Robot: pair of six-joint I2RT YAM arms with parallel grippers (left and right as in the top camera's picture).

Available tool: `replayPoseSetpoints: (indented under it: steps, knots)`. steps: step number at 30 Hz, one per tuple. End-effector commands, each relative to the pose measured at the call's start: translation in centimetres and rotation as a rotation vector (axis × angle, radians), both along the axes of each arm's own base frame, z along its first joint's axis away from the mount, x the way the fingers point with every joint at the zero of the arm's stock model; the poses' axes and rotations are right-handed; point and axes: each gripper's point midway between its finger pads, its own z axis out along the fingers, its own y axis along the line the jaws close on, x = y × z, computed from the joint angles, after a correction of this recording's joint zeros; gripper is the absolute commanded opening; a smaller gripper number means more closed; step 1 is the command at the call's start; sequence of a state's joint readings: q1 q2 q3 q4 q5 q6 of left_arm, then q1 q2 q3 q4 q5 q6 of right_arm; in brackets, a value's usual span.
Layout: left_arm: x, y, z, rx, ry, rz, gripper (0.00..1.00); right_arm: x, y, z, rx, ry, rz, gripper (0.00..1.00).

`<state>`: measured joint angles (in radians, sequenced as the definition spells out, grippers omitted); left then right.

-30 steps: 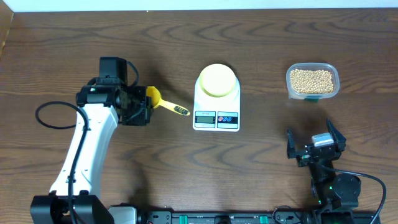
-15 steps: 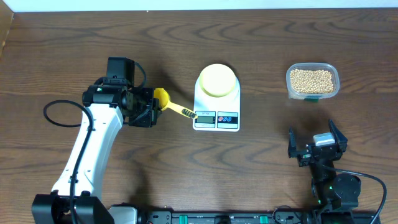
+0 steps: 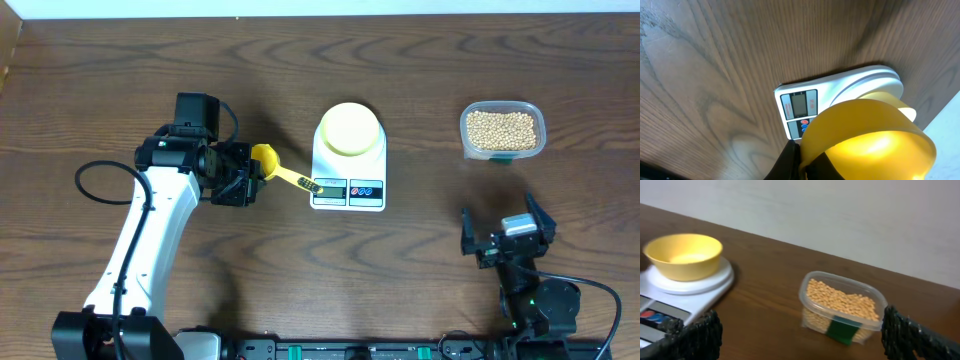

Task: Scoop item into bowl and weigh 50g on scale
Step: 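Carry the scoop with the left gripper toward the scale, then move the right gripper toward the yellow scoop's handle beside the scale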

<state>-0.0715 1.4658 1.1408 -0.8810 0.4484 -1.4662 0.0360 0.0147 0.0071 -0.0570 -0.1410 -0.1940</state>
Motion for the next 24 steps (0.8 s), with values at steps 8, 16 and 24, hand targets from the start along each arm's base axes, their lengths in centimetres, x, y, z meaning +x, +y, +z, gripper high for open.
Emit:
replayPoseSetpoints:
  steps: [8, 16, 24]
  knots:
    - [-0.8, -2.2, 0.5, -0.030, 0.015, -0.017, 0.08, -0.3, 1.5, 1.6, 0.638, 0.076, 0.063, 0.99]
    - [-1.0, -2.9, 0.6, -0.033, 0.018, -0.027, 0.08, -0.9, 2.7, 5.0, 0.801, 0.009, 0.181, 0.99]
    - [-1.0, -2.9, 0.6, -0.037, 0.027, -0.009, 0.07, -1.1, 3.0, 5.4, 0.929, 0.047, 0.211, 0.99]
